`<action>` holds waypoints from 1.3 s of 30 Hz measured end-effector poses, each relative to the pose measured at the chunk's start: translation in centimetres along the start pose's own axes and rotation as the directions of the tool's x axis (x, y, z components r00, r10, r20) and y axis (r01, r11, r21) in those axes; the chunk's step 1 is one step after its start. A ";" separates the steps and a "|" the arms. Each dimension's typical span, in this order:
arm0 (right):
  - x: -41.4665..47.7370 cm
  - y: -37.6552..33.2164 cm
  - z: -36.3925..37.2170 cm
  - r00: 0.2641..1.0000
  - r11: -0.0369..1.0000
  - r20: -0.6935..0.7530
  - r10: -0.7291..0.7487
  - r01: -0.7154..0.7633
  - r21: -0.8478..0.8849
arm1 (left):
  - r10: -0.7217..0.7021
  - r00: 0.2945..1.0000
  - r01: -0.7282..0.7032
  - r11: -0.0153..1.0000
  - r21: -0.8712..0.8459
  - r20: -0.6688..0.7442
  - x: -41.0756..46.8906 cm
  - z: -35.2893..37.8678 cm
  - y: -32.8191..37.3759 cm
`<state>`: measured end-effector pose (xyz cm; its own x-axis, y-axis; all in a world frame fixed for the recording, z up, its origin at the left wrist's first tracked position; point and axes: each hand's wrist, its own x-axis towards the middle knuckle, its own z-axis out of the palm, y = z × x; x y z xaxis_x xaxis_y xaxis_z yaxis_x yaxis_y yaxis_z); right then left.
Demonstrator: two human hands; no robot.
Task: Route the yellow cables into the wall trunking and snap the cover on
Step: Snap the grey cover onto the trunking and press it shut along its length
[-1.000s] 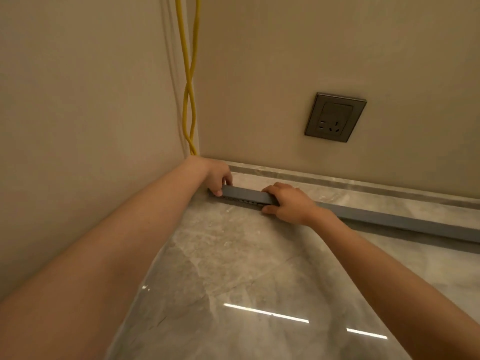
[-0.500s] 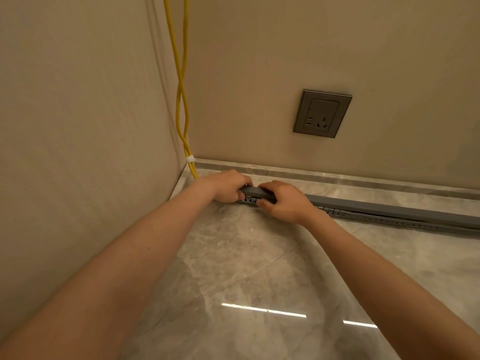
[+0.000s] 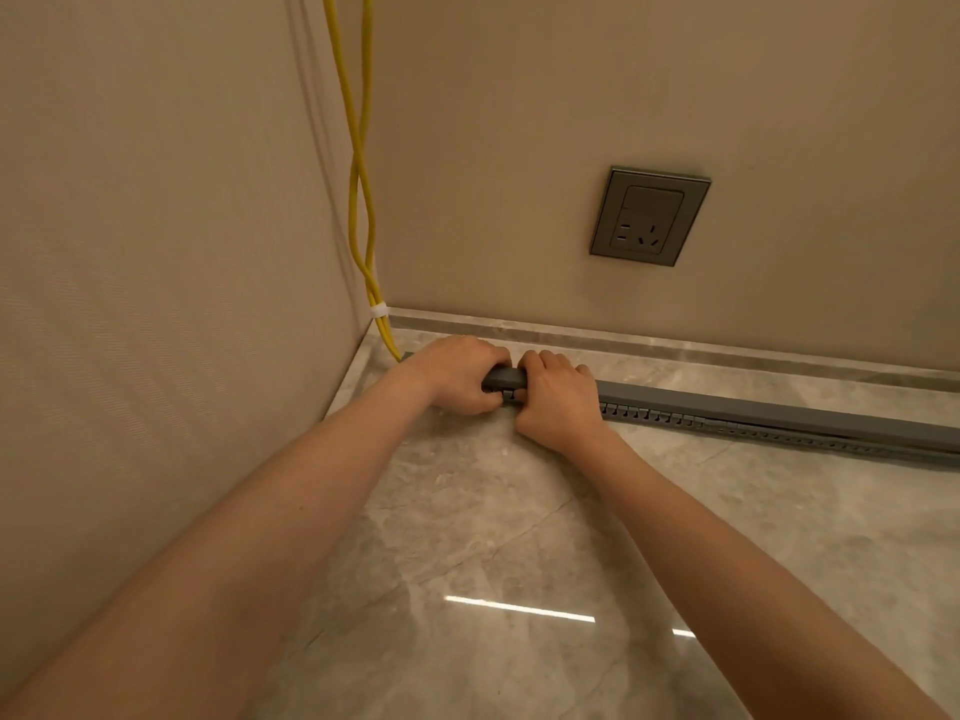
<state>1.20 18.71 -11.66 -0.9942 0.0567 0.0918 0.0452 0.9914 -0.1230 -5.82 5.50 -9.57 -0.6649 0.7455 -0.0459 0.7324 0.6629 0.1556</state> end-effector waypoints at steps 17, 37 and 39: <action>0.1 1.8 -1.0 0.991 0.967 0.053 -0.120 0.105 0.231 | -0.140 0.990 0.125 0.932 -0.341 -0.018 0.0 1.0 -0.6; 0.8 1.4 -2.2 0.981 0.851 0.169 0.100 -0.172 0.497 | -0.095 0.991 0.075 0.976 -0.204 -0.092 -1.0 2.1 -0.6; 1.1 1.4 -3.0 0.959 0.790 0.265 0.099 -0.237 0.565 | -0.106 0.990 0.082 0.970 -0.229 -0.091 -0.9 2.0 -0.5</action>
<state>0.48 20.52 -8.78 -0.9751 0.1213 -0.1856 0.2164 0.7028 -0.6777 -5.29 4.60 -11.58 -0.7492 0.6617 0.0282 0.6220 0.6883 0.3733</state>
